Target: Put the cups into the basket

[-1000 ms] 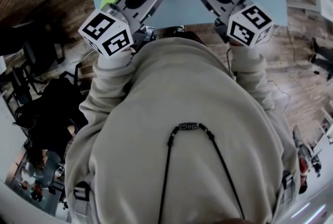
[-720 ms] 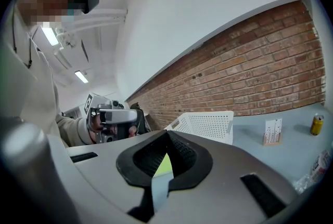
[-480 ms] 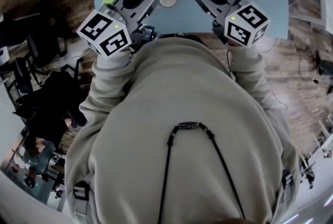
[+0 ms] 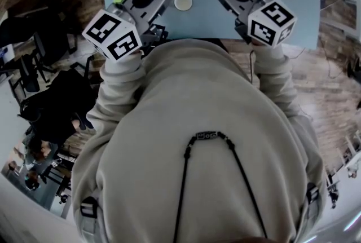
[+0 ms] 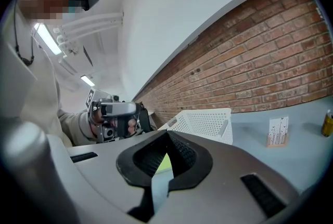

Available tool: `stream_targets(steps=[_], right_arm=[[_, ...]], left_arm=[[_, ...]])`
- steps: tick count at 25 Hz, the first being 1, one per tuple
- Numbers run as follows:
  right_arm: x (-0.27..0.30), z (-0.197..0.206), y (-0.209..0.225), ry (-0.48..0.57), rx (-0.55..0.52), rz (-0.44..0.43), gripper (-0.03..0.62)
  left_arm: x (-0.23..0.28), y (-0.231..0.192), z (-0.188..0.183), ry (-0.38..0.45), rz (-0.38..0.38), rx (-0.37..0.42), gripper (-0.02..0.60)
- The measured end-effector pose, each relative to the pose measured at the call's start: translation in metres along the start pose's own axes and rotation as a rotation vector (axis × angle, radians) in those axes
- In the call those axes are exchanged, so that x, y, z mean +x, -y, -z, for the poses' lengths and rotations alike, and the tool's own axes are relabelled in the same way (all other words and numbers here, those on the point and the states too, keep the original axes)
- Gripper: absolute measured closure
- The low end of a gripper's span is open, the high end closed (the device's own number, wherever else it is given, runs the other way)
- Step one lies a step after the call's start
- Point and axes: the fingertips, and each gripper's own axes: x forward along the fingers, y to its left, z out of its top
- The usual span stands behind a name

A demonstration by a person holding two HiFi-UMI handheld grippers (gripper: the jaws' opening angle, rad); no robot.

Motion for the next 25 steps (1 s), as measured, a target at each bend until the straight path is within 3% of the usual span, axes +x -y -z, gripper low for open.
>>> stream_targets(steps=[8,12,19,23,25], right_arm=[[0.021,-0.008,-0.004,-0.047,-0.038,0.005,0.582],[0.019,-0.028,-0.014,-0.023,-0.032,0.011,0.582],[0.017,-0.023,-0.01,-0.067,-0.025,0.055,0.582],[0.04,-0.015,-0.008,-0.066,-0.021,0.072,0.582],[0.046,-0.009,-0.008,-0.068,-0.014,0.077,0.582]], left_arm=[[-0.011,-0.023,0.001,0.013,0.007,-0.035,0.584],[-0.012,-0.034,0.004,-0.017,0.024,-0.031,0.584],[-0.012,-0.043,0.005,-0.003,0.058,-0.096,0.583],[-0.023,-0.065,0.002,0.067,0.111,-0.221,0.584],[-0.029,-0.072,0.007,0.056,0.095,-0.214,0.584]])
